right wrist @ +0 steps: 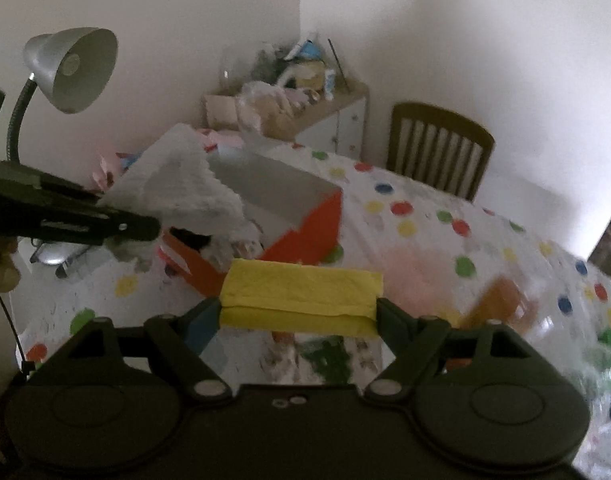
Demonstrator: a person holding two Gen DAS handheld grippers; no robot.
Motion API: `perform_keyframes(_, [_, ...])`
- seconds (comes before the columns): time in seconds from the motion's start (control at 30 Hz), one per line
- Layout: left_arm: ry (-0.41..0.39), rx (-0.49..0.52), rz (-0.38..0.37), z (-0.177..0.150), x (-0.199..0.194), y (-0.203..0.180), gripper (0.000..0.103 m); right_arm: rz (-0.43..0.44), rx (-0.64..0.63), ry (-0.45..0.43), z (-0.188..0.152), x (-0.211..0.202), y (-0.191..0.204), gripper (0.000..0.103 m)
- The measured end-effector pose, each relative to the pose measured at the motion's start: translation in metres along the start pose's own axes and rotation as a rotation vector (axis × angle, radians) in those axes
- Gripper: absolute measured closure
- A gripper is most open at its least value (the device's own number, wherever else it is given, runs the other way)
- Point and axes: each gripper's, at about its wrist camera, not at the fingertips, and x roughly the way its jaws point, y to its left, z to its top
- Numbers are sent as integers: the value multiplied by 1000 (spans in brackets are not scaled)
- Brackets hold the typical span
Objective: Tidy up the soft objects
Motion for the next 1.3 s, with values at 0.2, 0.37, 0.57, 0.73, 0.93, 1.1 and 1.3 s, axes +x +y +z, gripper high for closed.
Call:
perform_keyframes(0.2, [-14, 9, 26, 19, 14, 30, 81, 13, -8, -8, 29, 35, 26, 21])
perform_keyframes(0.37, [5, 32, 58, 34, 35, 58, 81, 16, -24, 15, 50, 70, 44, 21])
perform_keyframes(0.57, [26, 48, 93, 52, 66, 91, 81, -8, -66, 59, 65, 114, 62, 21])
perform_keyframes(0.73, [62, 34, 94, 65, 93, 113, 81, -25, -101, 100, 76, 155, 74, 21])
perform_keyframes(0.93, [125, 46, 81, 74, 132, 128, 81, -50, -131, 155, 84, 197, 80, 21])
perform_keyframes(1.1, [162, 68, 84, 79, 157, 132, 81, -46, -150, 199, 87, 224, 82, 21])
perform_keyframes(1.3, [232, 58, 69, 82, 186, 142, 81, -47, -140, 242, 86, 247, 82, 21])
